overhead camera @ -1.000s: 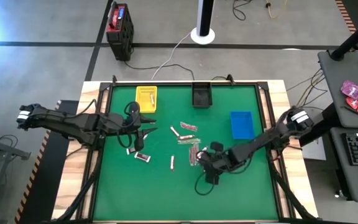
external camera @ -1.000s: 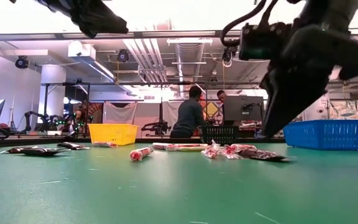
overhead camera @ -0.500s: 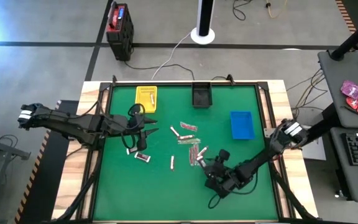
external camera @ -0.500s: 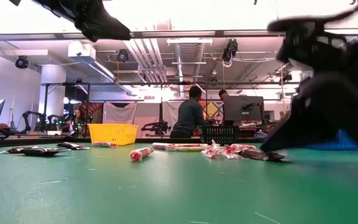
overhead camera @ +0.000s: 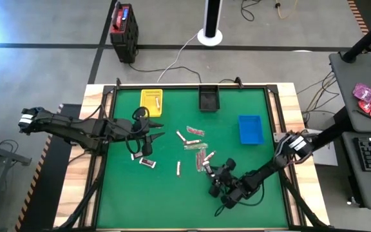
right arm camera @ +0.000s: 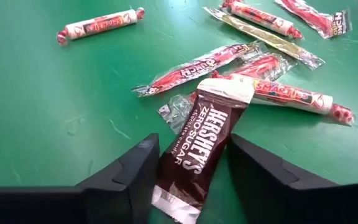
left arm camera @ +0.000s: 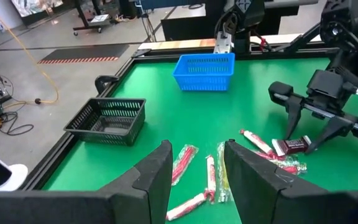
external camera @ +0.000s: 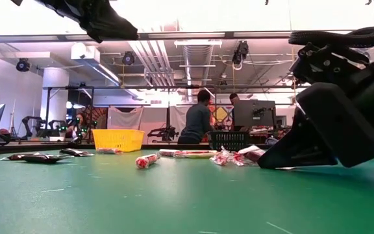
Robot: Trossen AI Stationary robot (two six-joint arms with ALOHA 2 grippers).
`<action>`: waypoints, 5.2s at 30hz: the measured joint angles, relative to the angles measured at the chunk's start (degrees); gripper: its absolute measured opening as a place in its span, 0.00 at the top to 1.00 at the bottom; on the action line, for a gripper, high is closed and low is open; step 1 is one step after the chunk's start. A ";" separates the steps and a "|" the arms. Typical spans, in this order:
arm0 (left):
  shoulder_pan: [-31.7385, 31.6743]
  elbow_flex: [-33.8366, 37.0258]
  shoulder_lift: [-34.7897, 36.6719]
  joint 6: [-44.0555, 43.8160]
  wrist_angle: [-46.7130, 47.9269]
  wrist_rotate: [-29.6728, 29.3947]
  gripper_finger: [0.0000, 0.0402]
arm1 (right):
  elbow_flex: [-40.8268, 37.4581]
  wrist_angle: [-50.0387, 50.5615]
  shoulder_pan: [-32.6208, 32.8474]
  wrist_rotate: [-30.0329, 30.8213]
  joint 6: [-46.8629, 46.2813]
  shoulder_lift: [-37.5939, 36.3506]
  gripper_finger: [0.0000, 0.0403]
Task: Sort candy by brand, put in halloween buckets
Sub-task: Put the brown chocolate into the blue basket, then put the pink candy into the yellow basket
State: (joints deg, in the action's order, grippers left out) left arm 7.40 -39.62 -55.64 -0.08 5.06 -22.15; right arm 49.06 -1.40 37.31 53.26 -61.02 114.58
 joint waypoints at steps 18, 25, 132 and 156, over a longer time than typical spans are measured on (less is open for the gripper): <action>-0.09 0.00 -0.17 0.00 0.02 -0.48 0.68 | -0.46 6.32 0.36 0.20 12.33 -10.01 0.92; -0.09 0.00 -0.17 0.00 -0.13 -1.14 0.68 | -0.34 28.77 -4.84 0.93 2.39 -25.18 0.92; -22.18 -23.28 -53.54 39.43 14.08 32.40 0.91 | 11.54 55.07 -38.70 -32.40 27.63 -41.30 0.53; -42.85 -19.73 -25.41 22.45 26.63 20.94 0.96 | 10.83 54.56 -38.70 -32.41 27.62 -41.31 0.53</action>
State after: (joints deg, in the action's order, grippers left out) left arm -35.46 -59.35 -81.05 22.37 31.69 -1.22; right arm 59.89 53.16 -1.39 20.86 -33.40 73.27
